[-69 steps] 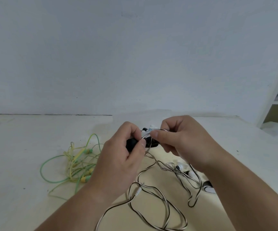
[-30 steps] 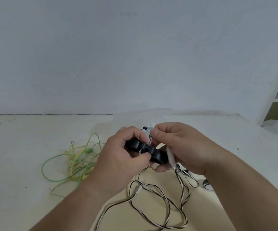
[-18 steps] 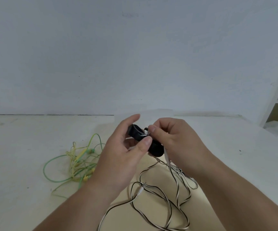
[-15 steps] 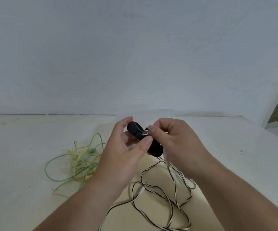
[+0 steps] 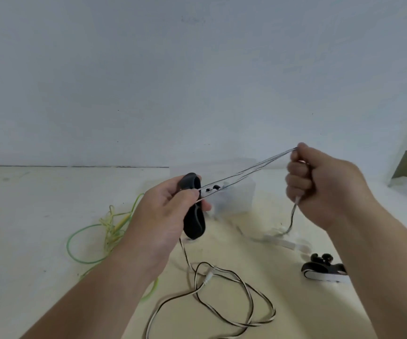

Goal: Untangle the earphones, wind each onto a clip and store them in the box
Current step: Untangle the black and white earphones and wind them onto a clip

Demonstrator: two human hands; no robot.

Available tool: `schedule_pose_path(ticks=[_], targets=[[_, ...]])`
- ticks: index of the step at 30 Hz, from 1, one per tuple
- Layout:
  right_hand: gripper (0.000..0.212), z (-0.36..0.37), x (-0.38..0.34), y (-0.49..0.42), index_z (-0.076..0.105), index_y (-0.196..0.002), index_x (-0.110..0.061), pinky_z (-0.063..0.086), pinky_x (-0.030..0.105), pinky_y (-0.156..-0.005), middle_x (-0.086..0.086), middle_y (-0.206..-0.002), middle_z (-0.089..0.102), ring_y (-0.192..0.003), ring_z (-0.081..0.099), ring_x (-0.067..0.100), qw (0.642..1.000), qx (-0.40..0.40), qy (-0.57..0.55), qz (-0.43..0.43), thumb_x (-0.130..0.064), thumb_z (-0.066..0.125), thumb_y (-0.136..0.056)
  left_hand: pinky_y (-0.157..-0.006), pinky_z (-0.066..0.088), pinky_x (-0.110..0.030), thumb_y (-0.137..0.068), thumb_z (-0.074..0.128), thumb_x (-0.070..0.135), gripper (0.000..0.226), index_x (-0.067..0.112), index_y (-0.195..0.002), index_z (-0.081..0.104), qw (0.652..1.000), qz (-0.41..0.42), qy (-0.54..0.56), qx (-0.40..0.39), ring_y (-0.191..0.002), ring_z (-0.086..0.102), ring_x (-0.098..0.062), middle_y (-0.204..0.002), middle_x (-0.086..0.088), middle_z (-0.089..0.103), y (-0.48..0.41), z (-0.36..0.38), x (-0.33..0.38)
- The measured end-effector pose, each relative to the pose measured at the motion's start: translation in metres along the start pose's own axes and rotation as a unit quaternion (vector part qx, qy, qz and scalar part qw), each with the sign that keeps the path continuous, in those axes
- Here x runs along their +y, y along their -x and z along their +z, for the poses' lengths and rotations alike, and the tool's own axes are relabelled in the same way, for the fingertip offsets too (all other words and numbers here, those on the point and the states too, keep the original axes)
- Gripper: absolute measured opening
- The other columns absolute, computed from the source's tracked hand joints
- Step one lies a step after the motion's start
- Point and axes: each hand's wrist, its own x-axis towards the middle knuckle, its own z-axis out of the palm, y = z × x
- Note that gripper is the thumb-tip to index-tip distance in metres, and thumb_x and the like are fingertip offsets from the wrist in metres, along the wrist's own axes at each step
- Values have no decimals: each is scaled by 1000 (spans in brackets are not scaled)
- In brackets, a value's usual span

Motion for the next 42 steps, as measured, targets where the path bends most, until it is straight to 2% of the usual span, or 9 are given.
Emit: schedule_pose_path(ticks=[3,8,16,19,24,28,32,37,42], targets=[[32,-13,-5,-8,49,-68,-17,18,19,-36,-7,-51,29,-38,20,9,996,75,-47,-22,-20,48,-100,-51,42,-17,-96,54,14,20,22,-101,72,1000,1,-5,24,-66,63,-11,-81,-8,74,-2,-1,0],[27,-17,-8,-11,52,-66,-16,20,22,-39,-6,-52,33,-42,22,11,985,136,-74,-80,-16,48,-94,-78,49,-37,-83,67,21,7,20,-82,74,998,27,1,52,-85,68,-25,-79,-4,76,-5,-2,-3],[29,-19,-7,-13,54,-65,-13,21,21,-39,-2,-50,38,-38,26,12,979,145,138,-45,-19,57,-94,-49,47,-29,-97,56,16,18,6,-104,68,982,-76,165,41,-59,62,-22,-78,-9,69,-6,-12,8],[29,-21,1,-11,63,-69,-2,36,28,-51,8,-59,52,-48,42,19,926,90,365,-10,-16,60,-94,-45,40,-26,-99,53,13,19,3,-105,68,994,-50,98,18,-51,51,-20,-73,-7,62,-4,-9,3],[33,-8,13,-1,71,-96,0,40,29,-65,3,-75,65,-66,56,21,764,29,638,-93,-31,60,-93,-58,31,-41,-78,56,27,24,10,-94,65,999,-18,-14,-43,-62,40,-25,-72,-15,52,-2,-4,-3],[21,22,20,29,72,-103,-26,45,21,-82,-14,-98,75,-94,65,-5,861,-165,464,-125,-39,58,-96,-55,30,-38,-78,55,23,21,6,-88,64,998,6,-18,-65,-58,38,-24,-68,-16,50,2,2,-3],[31,29,34,39,69,-118,-23,41,34,-107,-3,-106,76,-107,68,7,857,-340,386,-11,-41,48,-102,-52,34,-33,-89,55,19,17,6,-90,66,997,12,-30,-74,-52,41,-22,-62,-11,50,0,1,-7],[29,23,36,31,74,-78,-18,47,46,-92,5,-59,61,-64,63,27,855,-354,379,6,-32,58,-98,-51,36,-33,-87,62,24,12,17,-92,70,998,16,-29,-53,-52,44,-21,-63,-15,57,1,2,-4],[36,27,30,30,67,-70,-10,50,32,-69,-2,-51,29,-51,25,17,936,-261,236,20,-23,53,-100,-64,50,-30,-96,59,21,18,12,-108,69,994,-59,53,-80,-61,60,-19,-82,-9,62,5,6,-6]])
